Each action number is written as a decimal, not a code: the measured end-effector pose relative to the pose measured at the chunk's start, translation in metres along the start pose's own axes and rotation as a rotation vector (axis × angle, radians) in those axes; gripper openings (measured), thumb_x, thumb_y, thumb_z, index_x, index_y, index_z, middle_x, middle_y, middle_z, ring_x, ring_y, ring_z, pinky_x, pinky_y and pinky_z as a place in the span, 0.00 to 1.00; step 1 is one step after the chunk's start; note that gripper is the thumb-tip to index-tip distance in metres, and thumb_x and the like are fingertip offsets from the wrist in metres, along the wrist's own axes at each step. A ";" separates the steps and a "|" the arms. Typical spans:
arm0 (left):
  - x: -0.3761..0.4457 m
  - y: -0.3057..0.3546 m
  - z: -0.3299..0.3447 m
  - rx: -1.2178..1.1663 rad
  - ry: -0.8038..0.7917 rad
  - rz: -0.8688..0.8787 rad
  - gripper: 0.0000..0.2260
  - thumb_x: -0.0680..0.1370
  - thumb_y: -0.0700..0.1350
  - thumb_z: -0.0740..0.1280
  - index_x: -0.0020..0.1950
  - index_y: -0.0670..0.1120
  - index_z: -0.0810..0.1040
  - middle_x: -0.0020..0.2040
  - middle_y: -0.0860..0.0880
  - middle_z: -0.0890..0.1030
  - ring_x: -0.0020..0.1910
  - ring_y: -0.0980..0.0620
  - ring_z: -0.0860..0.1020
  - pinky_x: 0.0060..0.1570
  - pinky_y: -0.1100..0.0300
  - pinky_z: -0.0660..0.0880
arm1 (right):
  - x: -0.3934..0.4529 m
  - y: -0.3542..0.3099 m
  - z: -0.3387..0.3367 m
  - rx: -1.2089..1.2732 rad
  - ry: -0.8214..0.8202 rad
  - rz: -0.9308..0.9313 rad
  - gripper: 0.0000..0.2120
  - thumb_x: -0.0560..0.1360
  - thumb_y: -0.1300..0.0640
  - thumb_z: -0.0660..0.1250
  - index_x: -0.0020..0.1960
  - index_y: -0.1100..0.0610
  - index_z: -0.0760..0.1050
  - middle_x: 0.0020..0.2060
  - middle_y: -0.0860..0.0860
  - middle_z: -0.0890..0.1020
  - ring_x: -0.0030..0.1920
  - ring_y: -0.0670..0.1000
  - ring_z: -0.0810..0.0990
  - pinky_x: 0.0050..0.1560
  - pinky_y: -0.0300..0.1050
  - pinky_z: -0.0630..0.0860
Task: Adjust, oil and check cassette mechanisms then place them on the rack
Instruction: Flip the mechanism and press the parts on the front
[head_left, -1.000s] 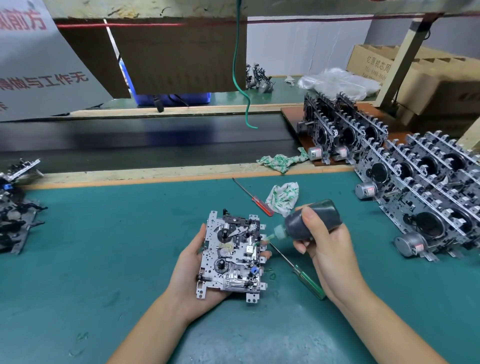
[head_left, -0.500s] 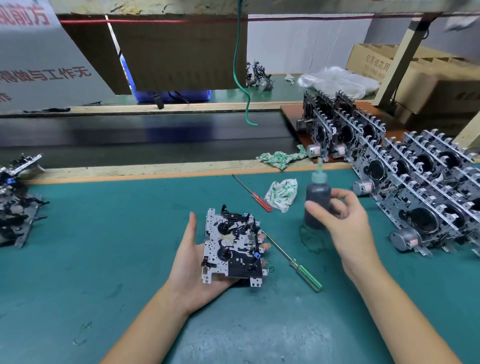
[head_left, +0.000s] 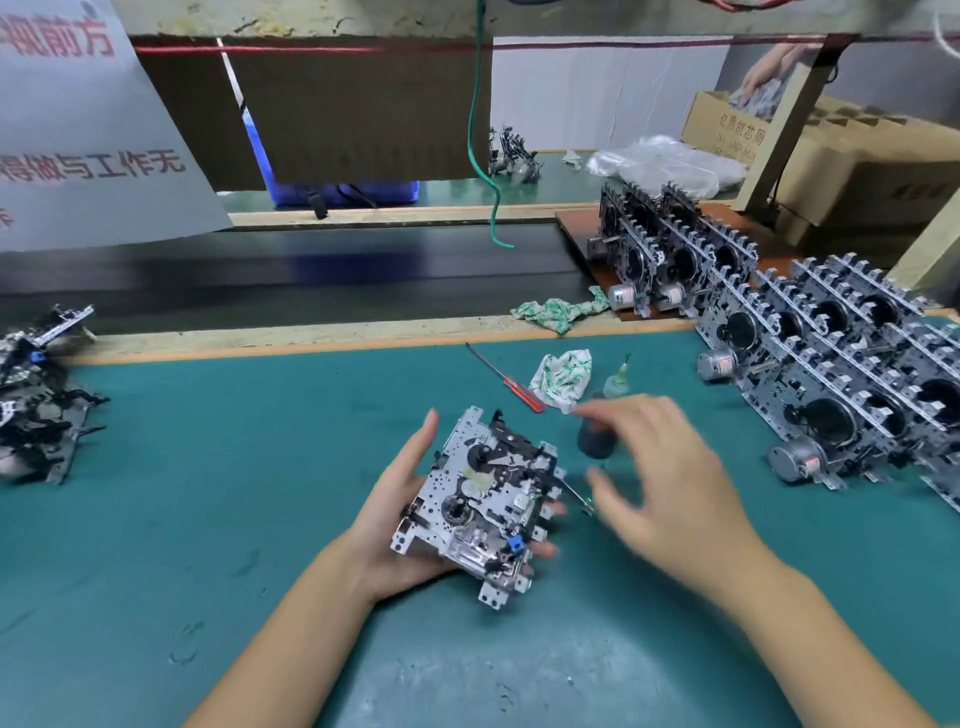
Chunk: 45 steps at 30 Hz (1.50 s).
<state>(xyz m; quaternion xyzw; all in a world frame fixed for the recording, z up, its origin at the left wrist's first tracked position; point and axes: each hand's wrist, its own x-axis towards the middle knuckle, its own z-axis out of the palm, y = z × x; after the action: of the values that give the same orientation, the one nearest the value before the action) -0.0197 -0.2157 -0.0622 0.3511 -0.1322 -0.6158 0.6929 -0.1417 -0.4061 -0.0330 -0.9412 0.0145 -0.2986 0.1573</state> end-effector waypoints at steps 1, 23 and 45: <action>-0.001 0.001 0.000 0.051 0.034 -0.030 0.36 0.69 0.70 0.61 0.63 0.43 0.79 0.62 0.37 0.78 0.57 0.37 0.79 0.58 0.47 0.75 | -0.007 -0.002 0.001 -0.079 -0.195 -0.066 0.25 0.69 0.52 0.64 0.65 0.55 0.71 0.53 0.50 0.77 0.55 0.49 0.72 0.60 0.41 0.67; -0.049 -0.047 0.026 2.145 0.903 0.285 0.29 0.63 0.76 0.51 0.34 0.50 0.69 0.20 0.52 0.72 0.20 0.51 0.75 0.21 0.62 0.58 | -0.044 0.005 0.024 -0.231 -0.111 -0.170 0.26 0.72 0.35 0.61 0.35 0.59 0.75 0.32 0.49 0.75 0.38 0.54 0.76 0.51 0.45 0.68; -0.033 -0.044 0.000 2.148 0.844 0.790 0.23 0.69 0.62 0.63 0.24 0.44 0.69 0.16 0.50 0.63 0.14 0.50 0.64 0.23 0.68 0.56 | -0.049 0.015 0.028 -0.085 -0.069 -0.146 0.26 0.66 0.35 0.68 0.32 0.60 0.74 0.30 0.49 0.74 0.42 0.51 0.70 0.52 0.45 0.67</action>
<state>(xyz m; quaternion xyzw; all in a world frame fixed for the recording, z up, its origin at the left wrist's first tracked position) -0.0596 -0.1845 -0.0822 0.8535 -0.4364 0.2221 0.1782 -0.1652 -0.4065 -0.0872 -0.9553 -0.0470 -0.2758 0.0957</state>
